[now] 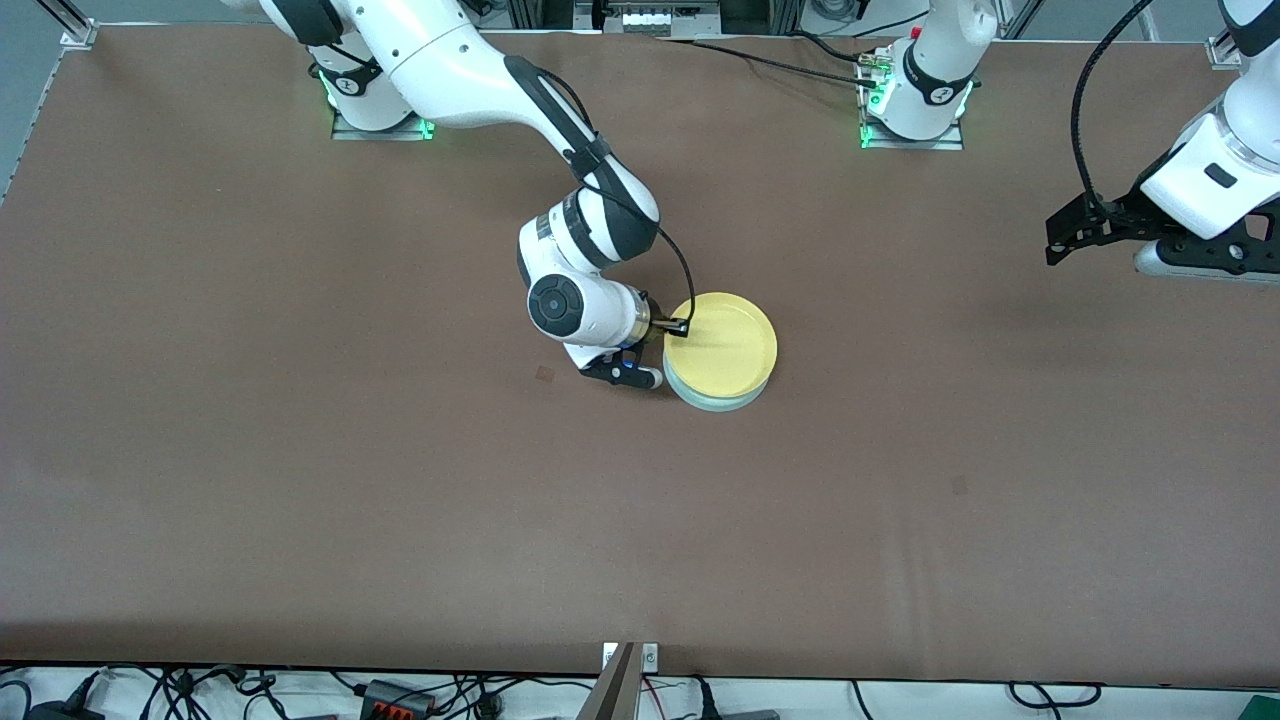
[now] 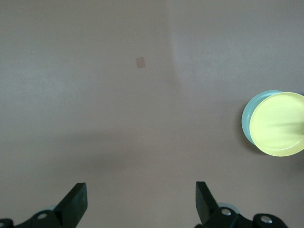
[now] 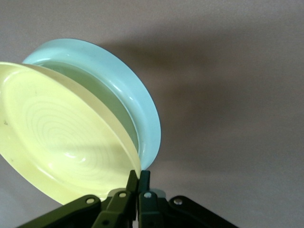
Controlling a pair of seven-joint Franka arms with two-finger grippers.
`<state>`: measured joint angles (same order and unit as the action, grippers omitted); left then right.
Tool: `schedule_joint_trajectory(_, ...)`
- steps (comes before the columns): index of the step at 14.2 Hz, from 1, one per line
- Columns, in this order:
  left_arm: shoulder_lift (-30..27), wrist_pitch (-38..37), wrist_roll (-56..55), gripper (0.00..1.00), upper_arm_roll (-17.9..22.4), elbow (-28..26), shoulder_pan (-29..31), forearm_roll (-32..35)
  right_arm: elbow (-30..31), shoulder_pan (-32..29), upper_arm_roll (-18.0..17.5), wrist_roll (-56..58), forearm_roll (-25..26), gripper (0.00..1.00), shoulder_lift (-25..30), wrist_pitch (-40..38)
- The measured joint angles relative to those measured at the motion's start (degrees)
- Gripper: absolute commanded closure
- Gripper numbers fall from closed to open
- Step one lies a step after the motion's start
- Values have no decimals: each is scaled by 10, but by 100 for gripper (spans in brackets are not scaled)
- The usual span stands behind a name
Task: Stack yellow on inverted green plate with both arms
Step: 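Lower the yellow plate onto the inverted green plate with the right gripper, then open the right gripper to release the yellow plate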
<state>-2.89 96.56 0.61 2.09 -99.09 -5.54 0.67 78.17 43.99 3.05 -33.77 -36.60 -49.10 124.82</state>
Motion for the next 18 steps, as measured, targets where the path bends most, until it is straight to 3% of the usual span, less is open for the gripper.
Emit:
schedule_joint_trajectory(10, 0, 0, -1, 0, 0, 4, -7, 0, 0, 0, 0, 0, 0, 100, -7, 4)
schedule_joint_trajectory(11, 0, 0, -1, 0, 0, 4, -7, 0, -1, 0, 0, 0, 0, 44, -7, 4)
schedule_joint_trajectory(12, 0, 0, -1, 0, 0, 4, -7, 0, -1, -1, 0, 0, 0, 0, -7, 4)
schedule_joint_trajectory(18, 0, 0, -1, 0, 0, 4, -7, 0, -32, -9, 8, -9, -3, 0, 0, 2)
